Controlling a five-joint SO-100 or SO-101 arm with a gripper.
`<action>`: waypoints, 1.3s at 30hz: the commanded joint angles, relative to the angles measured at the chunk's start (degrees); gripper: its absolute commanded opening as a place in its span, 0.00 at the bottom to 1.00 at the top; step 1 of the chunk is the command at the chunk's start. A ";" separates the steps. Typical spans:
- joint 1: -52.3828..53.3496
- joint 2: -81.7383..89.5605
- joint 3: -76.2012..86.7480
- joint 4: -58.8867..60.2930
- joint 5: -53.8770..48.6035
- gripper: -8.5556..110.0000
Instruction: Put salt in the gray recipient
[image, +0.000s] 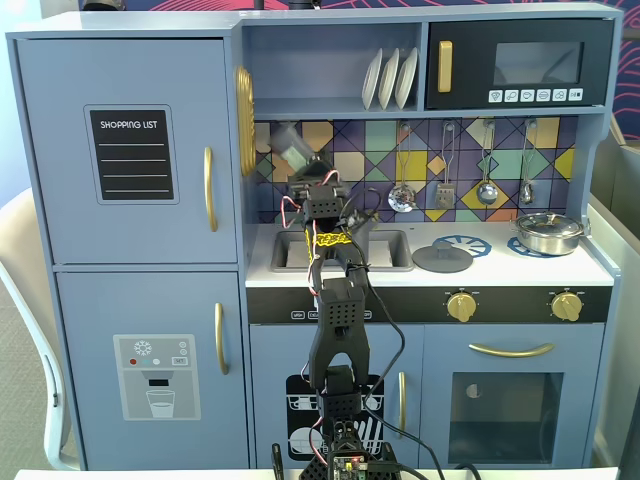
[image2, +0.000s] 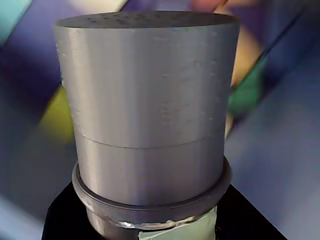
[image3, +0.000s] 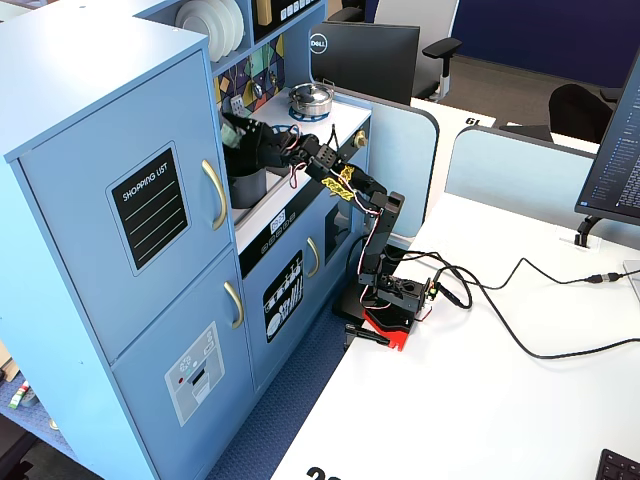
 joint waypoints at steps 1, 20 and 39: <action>3.16 5.89 3.16 -1.76 1.76 0.07; -5.63 -0.79 -10.55 -4.13 1.23 0.07; 3.16 4.48 3.34 -3.52 -0.53 0.07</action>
